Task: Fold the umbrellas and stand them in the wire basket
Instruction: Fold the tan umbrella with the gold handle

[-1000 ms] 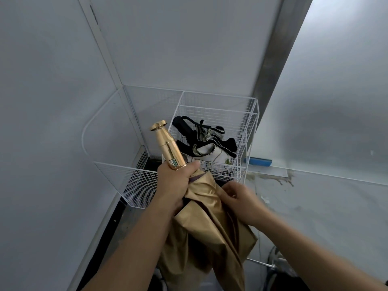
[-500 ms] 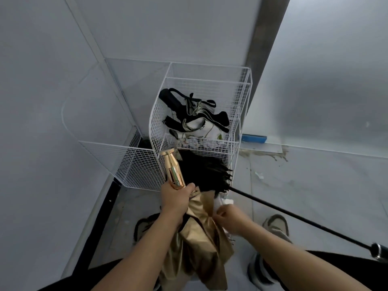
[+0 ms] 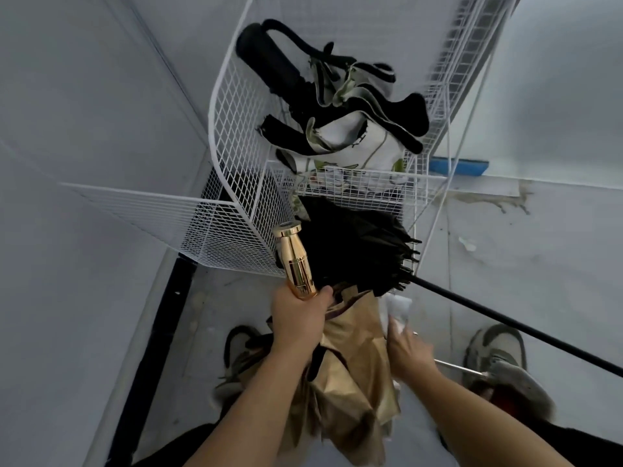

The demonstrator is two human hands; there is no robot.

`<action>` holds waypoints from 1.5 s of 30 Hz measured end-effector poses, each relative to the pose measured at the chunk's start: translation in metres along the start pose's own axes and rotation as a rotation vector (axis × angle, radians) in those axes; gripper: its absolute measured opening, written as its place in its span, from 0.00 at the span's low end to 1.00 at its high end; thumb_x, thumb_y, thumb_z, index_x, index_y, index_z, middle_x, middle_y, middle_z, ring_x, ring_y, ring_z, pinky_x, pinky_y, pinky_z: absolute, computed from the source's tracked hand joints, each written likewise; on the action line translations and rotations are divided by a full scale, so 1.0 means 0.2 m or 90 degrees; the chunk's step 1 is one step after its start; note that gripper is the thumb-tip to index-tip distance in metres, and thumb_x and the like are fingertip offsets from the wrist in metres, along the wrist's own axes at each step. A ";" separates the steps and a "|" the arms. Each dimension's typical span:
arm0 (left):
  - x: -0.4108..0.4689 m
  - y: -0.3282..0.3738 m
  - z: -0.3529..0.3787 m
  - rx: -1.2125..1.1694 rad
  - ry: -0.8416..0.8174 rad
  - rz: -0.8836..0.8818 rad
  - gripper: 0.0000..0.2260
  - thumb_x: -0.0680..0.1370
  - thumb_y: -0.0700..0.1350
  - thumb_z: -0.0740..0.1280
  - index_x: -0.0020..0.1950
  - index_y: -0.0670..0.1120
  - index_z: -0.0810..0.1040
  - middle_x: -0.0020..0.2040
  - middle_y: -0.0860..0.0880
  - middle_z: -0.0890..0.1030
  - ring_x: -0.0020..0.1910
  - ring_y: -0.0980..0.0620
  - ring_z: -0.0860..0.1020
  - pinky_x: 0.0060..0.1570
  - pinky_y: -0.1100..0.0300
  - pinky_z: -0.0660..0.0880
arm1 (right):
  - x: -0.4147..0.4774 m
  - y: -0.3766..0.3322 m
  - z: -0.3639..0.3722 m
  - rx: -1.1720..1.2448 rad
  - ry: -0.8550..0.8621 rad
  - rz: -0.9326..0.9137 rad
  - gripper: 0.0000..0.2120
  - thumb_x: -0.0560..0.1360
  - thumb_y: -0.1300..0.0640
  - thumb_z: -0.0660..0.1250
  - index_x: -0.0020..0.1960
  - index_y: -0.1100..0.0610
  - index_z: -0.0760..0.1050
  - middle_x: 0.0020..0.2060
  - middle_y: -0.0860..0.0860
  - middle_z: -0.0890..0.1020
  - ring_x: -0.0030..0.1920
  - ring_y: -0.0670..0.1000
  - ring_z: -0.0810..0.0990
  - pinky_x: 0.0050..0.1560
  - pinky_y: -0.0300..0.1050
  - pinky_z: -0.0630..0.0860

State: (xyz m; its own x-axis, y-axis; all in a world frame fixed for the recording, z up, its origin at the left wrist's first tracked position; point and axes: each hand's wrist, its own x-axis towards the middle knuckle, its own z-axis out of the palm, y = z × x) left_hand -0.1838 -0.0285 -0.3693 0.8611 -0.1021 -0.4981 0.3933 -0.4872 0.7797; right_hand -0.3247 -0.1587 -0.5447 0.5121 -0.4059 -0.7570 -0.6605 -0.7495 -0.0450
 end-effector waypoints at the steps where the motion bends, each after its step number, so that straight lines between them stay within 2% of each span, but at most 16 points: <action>1: 0.01 0.00 0.00 0.000 0.000 0.000 0.10 0.74 0.39 0.73 0.38 0.44 0.73 0.33 0.50 0.76 0.33 0.54 0.76 0.28 0.70 0.71 | 0.01 0.00 0.00 0.003 0.010 0.000 0.44 0.73 0.41 0.66 0.78 0.52 0.43 0.71 0.60 0.69 0.61 0.60 0.78 0.58 0.54 0.76; 3: 0.02 0.01 -0.01 0.005 0.001 0.009 0.13 0.74 0.38 0.73 0.36 0.47 0.71 0.31 0.52 0.75 0.31 0.57 0.75 0.26 0.73 0.68 | 0.01 -0.02 -0.03 -0.013 0.010 -0.030 0.33 0.74 0.42 0.66 0.73 0.52 0.58 0.63 0.56 0.78 0.59 0.58 0.80 0.55 0.51 0.77; 5: 0.01 0.02 -0.02 0.015 0.002 0.016 0.14 0.74 0.39 0.73 0.35 0.48 0.71 0.32 0.52 0.75 0.31 0.57 0.75 0.26 0.72 0.67 | -0.02 -0.04 -0.10 -0.036 0.012 -0.069 0.24 0.74 0.41 0.65 0.66 0.51 0.68 0.59 0.54 0.80 0.58 0.56 0.80 0.54 0.49 0.76; 9: -0.06 0.09 -0.06 0.018 0.005 0.014 0.11 0.74 0.41 0.74 0.41 0.46 0.71 0.34 0.51 0.74 0.35 0.54 0.75 0.30 0.66 0.66 | -0.13 -0.10 -0.25 -0.097 0.055 -0.140 0.15 0.77 0.44 0.62 0.57 0.52 0.76 0.52 0.53 0.82 0.51 0.54 0.81 0.50 0.48 0.76; 11: -0.12 0.15 -0.10 0.012 0.003 0.032 0.12 0.74 0.40 0.73 0.41 0.47 0.70 0.34 0.52 0.73 0.34 0.55 0.73 0.29 0.68 0.66 | -0.22 -0.12 -0.33 -0.118 0.047 -0.160 0.14 0.77 0.46 0.62 0.56 0.53 0.77 0.51 0.53 0.82 0.50 0.55 0.81 0.49 0.48 0.76; 14: -0.22 0.26 -0.20 0.009 0.019 0.054 0.14 0.74 0.39 0.73 0.38 0.47 0.69 0.33 0.52 0.70 0.31 0.56 0.70 0.24 0.71 0.66 | -0.37 -0.12 -0.47 -0.144 0.019 -0.179 0.18 0.74 0.43 0.65 0.58 0.53 0.77 0.52 0.53 0.82 0.51 0.55 0.81 0.50 0.49 0.74; 17: -0.31 0.38 -0.31 0.002 0.037 0.090 0.16 0.73 0.39 0.74 0.35 0.49 0.68 0.32 0.51 0.71 0.30 0.55 0.70 0.28 0.65 0.65 | -0.56 -0.12 -0.67 -0.164 -0.021 -0.181 0.26 0.69 0.38 0.71 0.58 0.55 0.77 0.51 0.54 0.82 0.52 0.57 0.80 0.50 0.48 0.74; 19: -0.36 0.46 -0.38 -0.013 0.047 0.119 0.14 0.72 0.39 0.75 0.35 0.49 0.71 0.32 0.51 0.73 0.32 0.51 0.74 0.32 0.60 0.68 | -0.67 -0.13 -0.84 -0.161 -0.018 -0.181 0.25 0.69 0.40 0.72 0.57 0.57 0.78 0.51 0.55 0.82 0.51 0.57 0.80 0.46 0.46 0.74; 21: -0.41 0.55 -0.45 -0.023 0.055 0.163 0.12 0.72 0.40 0.75 0.36 0.49 0.73 0.33 0.50 0.76 0.34 0.50 0.76 0.36 0.58 0.71 | -0.76 -0.12 -1.00 -0.123 0.021 -0.181 0.22 0.68 0.42 0.73 0.55 0.56 0.78 0.52 0.55 0.82 0.51 0.57 0.81 0.46 0.45 0.75; 25: -0.49 0.67 -0.58 -0.053 0.072 0.226 0.05 0.72 0.39 0.75 0.41 0.44 0.79 0.38 0.45 0.81 0.37 0.49 0.79 0.36 0.58 0.74 | -0.90 -0.10 -1.30 -0.037 0.168 -0.178 0.15 0.69 0.44 0.72 0.49 0.51 0.74 0.45 0.52 0.80 0.45 0.55 0.79 0.46 0.46 0.77; 29: -0.48 0.69 -0.60 -0.065 0.074 0.231 0.08 0.72 0.39 0.75 0.43 0.49 0.77 0.41 0.48 0.81 0.40 0.52 0.80 0.38 0.61 0.74 | -0.90 -0.12 -1.48 -0.021 0.343 -0.179 0.13 0.73 0.47 0.70 0.52 0.53 0.74 0.49 0.55 0.81 0.47 0.57 0.79 0.42 0.44 0.69; 31: -0.45 0.66 -0.59 -0.079 0.083 0.210 0.08 0.71 0.39 0.75 0.44 0.48 0.79 0.42 0.47 0.82 0.41 0.50 0.81 0.41 0.57 0.77 | -0.83 -0.15 -1.50 -0.061 0.396 -0.178 0.13 0.75 0.49 0.67 0.57 0.54 0.74 0.54 0.56 0.82 0.54 0.59 0.80 0.45 0.47 0.69; 33: -0.39 0.64 -0.57 -0.087 0.096 0.186 0.06 0.70 0.39 0.75 0.41 0.45 0.80 0.39 0.46 0.83 0.39 0.47 0.82 0.40 0.54 0.78 | -0.73 -0.18 -1.47 -0.146 0.416 -0.165 0.12 0.79 0.52 0.61 0.62 0.53 0.71 0.58 0.55 0.80 0.57 0.60 0.80 0.49 0.49 0.71; 38: -0.28 0.63 -0.53 -0.069 0.081 0.175 0.07 0.71 0.39 0.75 0.38 0.44 0.77 0.35 0.46 0.80 0.34 0.49 0.78 0.33 0.59 0.74 | -0.46 -0.23 -1.31 -0.285 0.370 -0.114 0.16 0.83 0.55 0.54 0.69 0.51 0.68 0.62 0.55 0.79 0.61 0.58 0.79 0.56 0.52 0.76; 43: -0.19 0.66 -0.47 -0.032 0.059 0.191 0.12 0.72 0.40 0.74 0.36 0.49 0.72 0.32 0.53 0.74 0.31 0.56 0.73 0.26 0.71 0.66 | -0.27 -0.40 -1.25 -0.392 0.326 -0.089 0.14 0.82 0.59 0.56 0.64 0.54 0.75 0.57 0.52 0.83 0.56 0.56 0.82 0.51 0.49 0.78; 45: -0.18 0.66 -0.46 -0.031 0.050 0.187 0.14 0.72 0.41 0.74 0.35 0.50 0.71 0.32 0.53 0.73 0.30 0.57 0.72 0.26 0.72 0.66 | -0.22 -0.46 -1.25 -0.428 0.318 -0.081 0.13 0.81 0.59 0.58 0.62 0.54 0.76 0.55 0.51 0.83 0.54 0.57 0.82 0.50 0.50 0.78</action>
State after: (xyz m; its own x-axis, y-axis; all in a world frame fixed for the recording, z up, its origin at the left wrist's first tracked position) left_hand -0.1335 -0.0094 -0.2129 0.9619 -0.1639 -0.2188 0.1369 -0.4041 0.9044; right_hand -0.1489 -0.2031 -0.3448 0.8472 -0.3630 -0.3880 -0.1961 -0.8923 0.4067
